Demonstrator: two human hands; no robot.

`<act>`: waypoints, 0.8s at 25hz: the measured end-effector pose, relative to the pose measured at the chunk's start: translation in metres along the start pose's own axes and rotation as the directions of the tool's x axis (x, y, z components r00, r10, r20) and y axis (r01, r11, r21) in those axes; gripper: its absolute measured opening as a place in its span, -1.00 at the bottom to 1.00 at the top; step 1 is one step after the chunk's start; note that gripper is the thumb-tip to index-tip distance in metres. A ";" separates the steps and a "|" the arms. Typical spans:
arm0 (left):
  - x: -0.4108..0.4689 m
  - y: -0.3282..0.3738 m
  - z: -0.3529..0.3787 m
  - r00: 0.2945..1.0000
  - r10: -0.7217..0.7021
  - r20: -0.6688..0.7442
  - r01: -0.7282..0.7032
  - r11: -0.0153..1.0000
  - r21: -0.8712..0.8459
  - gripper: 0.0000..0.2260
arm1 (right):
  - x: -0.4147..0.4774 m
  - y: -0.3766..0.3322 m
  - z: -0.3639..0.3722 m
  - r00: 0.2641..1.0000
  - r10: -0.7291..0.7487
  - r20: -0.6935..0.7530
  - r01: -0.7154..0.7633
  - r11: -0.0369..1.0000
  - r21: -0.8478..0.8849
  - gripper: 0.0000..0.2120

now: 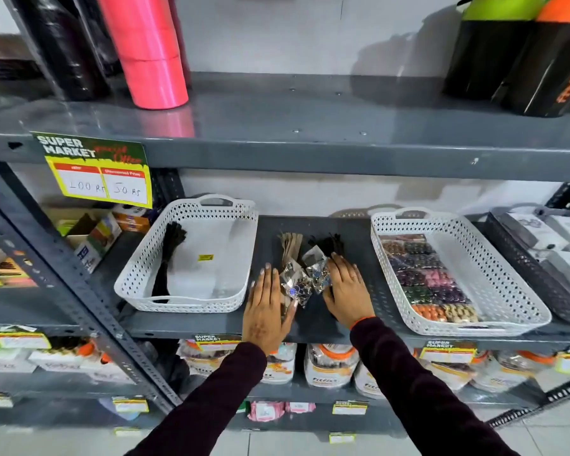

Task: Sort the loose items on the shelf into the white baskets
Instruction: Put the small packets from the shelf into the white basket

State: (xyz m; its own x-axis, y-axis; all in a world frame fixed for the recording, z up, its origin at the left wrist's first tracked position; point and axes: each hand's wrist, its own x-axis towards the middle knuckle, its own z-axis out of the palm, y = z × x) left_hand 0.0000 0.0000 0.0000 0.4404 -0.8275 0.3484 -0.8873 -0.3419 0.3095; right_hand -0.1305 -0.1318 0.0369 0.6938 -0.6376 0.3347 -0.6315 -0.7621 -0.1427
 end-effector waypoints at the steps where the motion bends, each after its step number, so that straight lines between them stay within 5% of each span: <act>1: -0.001 -0.003 0.005 0.998 -0.030 0.055 0.030 1.000 0.001 -0.32 | 0.004 0.002 0.004 0.996 0.008 0.089 -0.008 1.000 0.001 -0.45; 5: -0.005 -0.008 0.009 0.981 -0.097 0.169 0.085 0.993 0.078 -0.08 | 0.020 -0.002 0.004 0.948 -0.002 0.320 0.015 0.999 -0.039 -0.40; 11: -0.007 -0.006 0.007 0.978 -0.100 0.181 0.092 0.994 0.052 0.09 | 0.023 -0.011 0.001 0.961 -0.003 0.277 0.046 0.988 -0.146 -0.57; 17: -0.011 -0.008 0.009 0.968 -0.161 0.192 0.146 0.985 0.090 0.07 | 0.005 0.023 -0.016 0.997 0.077 -0.013 -0.078 0.990 -0.120 -0.49; 20: -0.011 -0.007 0.009 0.962 -0.160 0.219 0.132 0.981 0.139 0.04 | -0.018 0.048 -0.014 0.953 0.240 0.184 -0.226 0.969 -0.097 -0.49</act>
State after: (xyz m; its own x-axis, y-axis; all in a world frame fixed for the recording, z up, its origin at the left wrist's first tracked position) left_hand -0.0001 0.0068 -0.0139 0.5360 -0.8393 0.0915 -0.8319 -0.5066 0.2265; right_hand -0.1782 -0.1556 0.0375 0.5733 -0.8115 0.1135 -0.8023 -0.5840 -0.1235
